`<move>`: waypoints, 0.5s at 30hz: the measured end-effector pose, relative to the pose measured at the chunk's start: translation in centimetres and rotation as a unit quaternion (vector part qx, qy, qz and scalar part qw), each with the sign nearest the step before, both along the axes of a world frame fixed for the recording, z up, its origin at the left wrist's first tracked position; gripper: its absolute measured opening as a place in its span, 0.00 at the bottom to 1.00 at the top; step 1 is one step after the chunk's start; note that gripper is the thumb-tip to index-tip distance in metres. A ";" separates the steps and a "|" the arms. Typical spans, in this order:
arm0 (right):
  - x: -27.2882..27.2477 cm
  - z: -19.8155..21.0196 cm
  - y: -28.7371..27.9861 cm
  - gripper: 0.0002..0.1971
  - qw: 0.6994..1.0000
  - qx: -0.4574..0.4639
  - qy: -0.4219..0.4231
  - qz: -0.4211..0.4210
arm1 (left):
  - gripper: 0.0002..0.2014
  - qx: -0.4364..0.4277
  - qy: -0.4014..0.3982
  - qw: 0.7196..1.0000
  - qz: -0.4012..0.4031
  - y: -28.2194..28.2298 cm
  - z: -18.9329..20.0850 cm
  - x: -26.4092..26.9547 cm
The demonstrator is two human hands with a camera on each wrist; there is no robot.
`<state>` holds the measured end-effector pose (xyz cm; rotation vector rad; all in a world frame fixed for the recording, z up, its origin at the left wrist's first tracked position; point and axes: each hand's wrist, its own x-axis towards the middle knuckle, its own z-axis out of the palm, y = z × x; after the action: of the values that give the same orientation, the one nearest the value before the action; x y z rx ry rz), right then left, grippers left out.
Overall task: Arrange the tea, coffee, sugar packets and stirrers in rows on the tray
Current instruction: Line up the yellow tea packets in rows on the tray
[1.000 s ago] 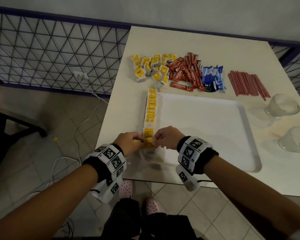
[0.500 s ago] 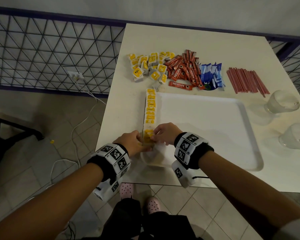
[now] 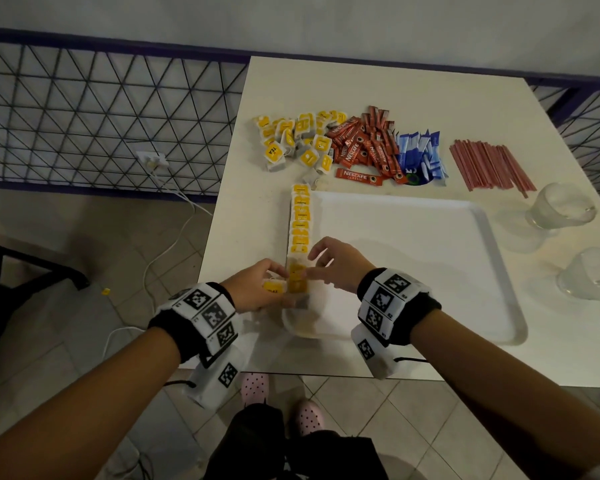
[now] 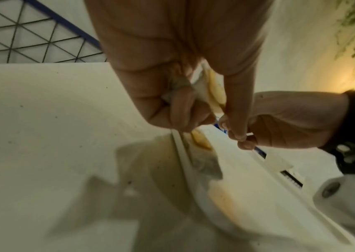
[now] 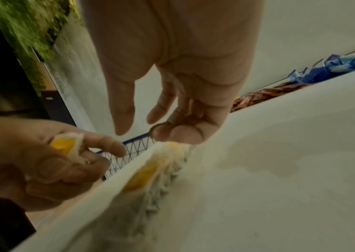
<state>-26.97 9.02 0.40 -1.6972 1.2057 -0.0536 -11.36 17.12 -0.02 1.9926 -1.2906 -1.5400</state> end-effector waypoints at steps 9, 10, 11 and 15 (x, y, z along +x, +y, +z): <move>0.4 3.6 1.3 0.05 0.993 0.036 -0.068 0.084 | 0.26 -0.044 0.113 0.992 0.032 -0.5 1.6 -0.8; 0.4 3.7 1.4 0.06 0.994 0.030 -0.075 0.077 | 0.25 -0.046 0.119 0.991 0.033 -0.5 1.6 -0.9; 0.3 3.7 1.4 0.07 0.994 0.021 -0.081 0.070 | 0.24 -0.051 0.127 0.990 0.037 -0.4 1.6 -1.1; -0.2 3.9 1.2 0.10 0.995 0.013 -0.090 0.046 | 0.17 -0.099 0.140 0.980 0.101 0.2 1.6 -1.6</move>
<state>-27.22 10.26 4.31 -1.6849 0.9905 -0.1314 -13.01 17.28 1.54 1.6572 -1.0486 -1.4688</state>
